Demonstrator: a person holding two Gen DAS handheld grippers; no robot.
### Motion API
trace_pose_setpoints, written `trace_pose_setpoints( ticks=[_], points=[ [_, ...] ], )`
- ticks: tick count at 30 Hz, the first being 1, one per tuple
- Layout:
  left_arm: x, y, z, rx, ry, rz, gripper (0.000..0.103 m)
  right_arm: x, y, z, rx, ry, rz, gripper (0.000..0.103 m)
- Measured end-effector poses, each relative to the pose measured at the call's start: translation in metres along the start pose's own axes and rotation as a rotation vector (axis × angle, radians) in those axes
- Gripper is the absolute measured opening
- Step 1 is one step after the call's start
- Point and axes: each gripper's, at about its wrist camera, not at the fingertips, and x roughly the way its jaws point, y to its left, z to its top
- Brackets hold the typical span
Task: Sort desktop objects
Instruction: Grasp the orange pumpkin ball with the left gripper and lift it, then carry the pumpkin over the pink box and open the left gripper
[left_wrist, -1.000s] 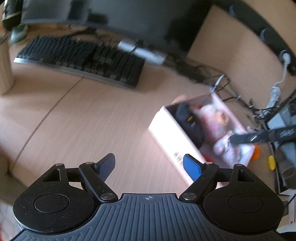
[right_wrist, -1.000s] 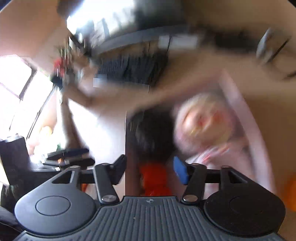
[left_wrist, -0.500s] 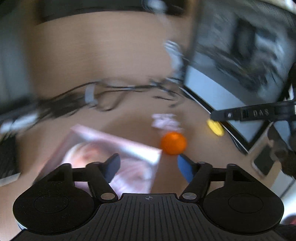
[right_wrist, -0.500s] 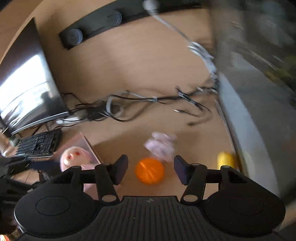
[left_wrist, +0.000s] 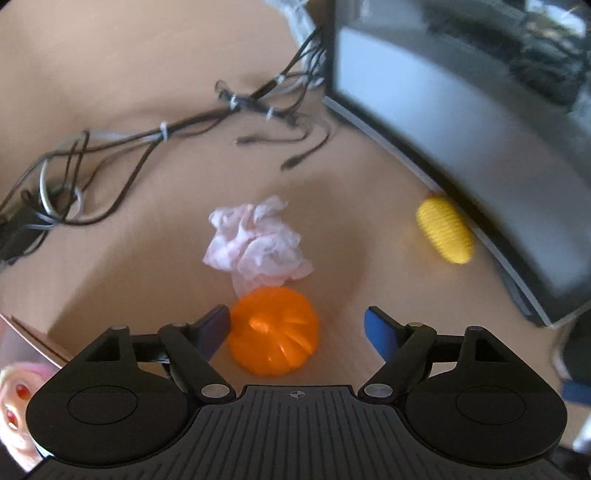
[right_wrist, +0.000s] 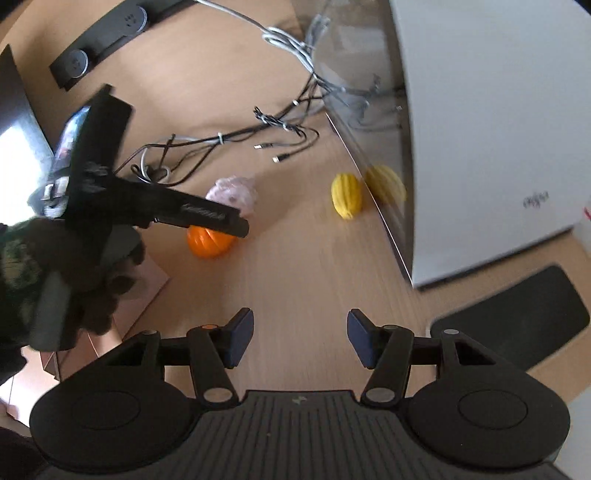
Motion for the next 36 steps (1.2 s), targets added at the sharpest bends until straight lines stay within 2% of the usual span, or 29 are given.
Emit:
trace_pose_setpoints(
  ticks=[2, 3, 10, 16, 19, 22, 25, 27, 30, 33, 36],
  points=[
    [0.003, 0.001, -0.002, 0.005, 0.004, 0.015, 0.075, -0.001, -0.005, 0.0, 0.007, 0.0, -0.004, 0.057],
    [0.003, 0.001, -0.003, 0.008, 0.005, 0.018, 0.065, -0.001, -0.007, 0.0, 0.01, 0.0, -0.007, 0.057],
    [-0.014, 0.001, -0.013, 0.038, -0.023, -0.018, 0.065, 0.004, -0.005, 0.012, -0.037, 0.001, -0.011, 0.061],
    [-0.083, 0.026, -0.028, 0.008, -0.125, -0.091, 0.065, 0.013, 0.012, 0.026, -0.097, -0.001, 0.017, 0.063],
    [-0.126, 0.054, -0.051, -0.001, -0.169, -0.06, 0.065, 0.021, 0.023, 0.031, -0.127, 0.001, 0.042, 0.067],
    [-0.15, 0.086, -0.08, -0.041, -0.146, 0.024, 0.065, 0.032, 0.038, 0.036, -0.166, 0.014, 0.077, 0.067],
    [-0.152, 0.11, -0.103, -0.084, -0.089, 0.081, 0.065, 0.041, 0.055, 0.038, -0.205, 0.028, 0.117, 0.067],
    [-0.144, 0.119, -0.112, -0.116, -0.048, 0.069, 0.065, 0.046, 0.066, 0.039, -0.228, 0.038, 0.144, 0.067],
    [-0.13, 0.124, -0.115, -0.161, -0.012, -0.012, 0.065, 0.049, 0.078, 0.038, -0.258, 0.045, 0.168, 0.068],
    [-0.112, 0.129, -0.11, -0.19, 0.025, -0.053, 0.065, 0.048, 0.08, 0.036, -0.26, 0.05, 0.165, 0.07],
    [-0.104, 0.138, -0.104, -0.215, 0.052, -0.074, 0.057, 0.045, 0.075, 0.034, -0.244, 0.052, 0.145, 0.07]
  ],
)
